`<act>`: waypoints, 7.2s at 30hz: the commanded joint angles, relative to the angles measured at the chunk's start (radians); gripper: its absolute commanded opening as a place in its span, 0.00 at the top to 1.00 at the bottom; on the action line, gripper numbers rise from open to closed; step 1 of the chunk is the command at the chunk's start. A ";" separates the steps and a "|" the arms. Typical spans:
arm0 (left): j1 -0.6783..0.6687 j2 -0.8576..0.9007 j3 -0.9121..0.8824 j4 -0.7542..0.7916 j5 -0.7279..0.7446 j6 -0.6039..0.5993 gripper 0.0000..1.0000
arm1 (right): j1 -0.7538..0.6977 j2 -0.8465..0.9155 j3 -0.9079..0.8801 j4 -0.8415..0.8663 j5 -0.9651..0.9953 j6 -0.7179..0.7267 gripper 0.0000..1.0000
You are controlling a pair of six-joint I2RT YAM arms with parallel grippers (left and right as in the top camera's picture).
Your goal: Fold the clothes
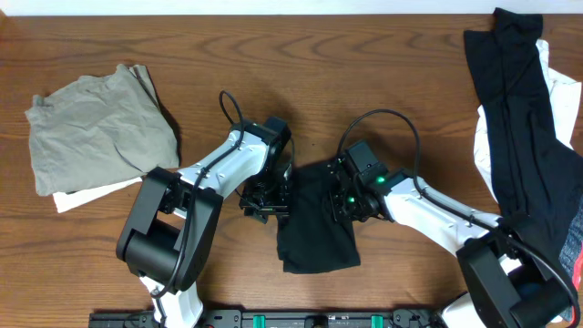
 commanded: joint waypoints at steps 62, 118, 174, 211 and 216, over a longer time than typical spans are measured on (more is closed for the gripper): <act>0.004 0.008 0.008 -0.001 0.006 -0.009 0.45 | 0.004 -0.026 -0.006 0.045 -0.113 -0.079 0.92; 0.003 0.008 0.008 -0.002 0.006 -0.009 0.45 | -0.011 -0.174 -0.018 -0.083 -0.020 -0.018 0.85; 0.109 -0.229 0.007 -0.001 -0.056 -0.101 0.44 | -0.135 -0.297 0.056 -0.253 0.169 -0.116 0.91; 0.113 -0.224 -0.254 0.166 0.286 0.082 0.44 | -0.071 0.103 0.056 -0.129 0.062 -0.154 0.93; 0.106 -0.224 -0.254 0.160 0.276 0.061 0.44 | -0.071 0.103 0.056 -0.133 0.062 -0.154 0.93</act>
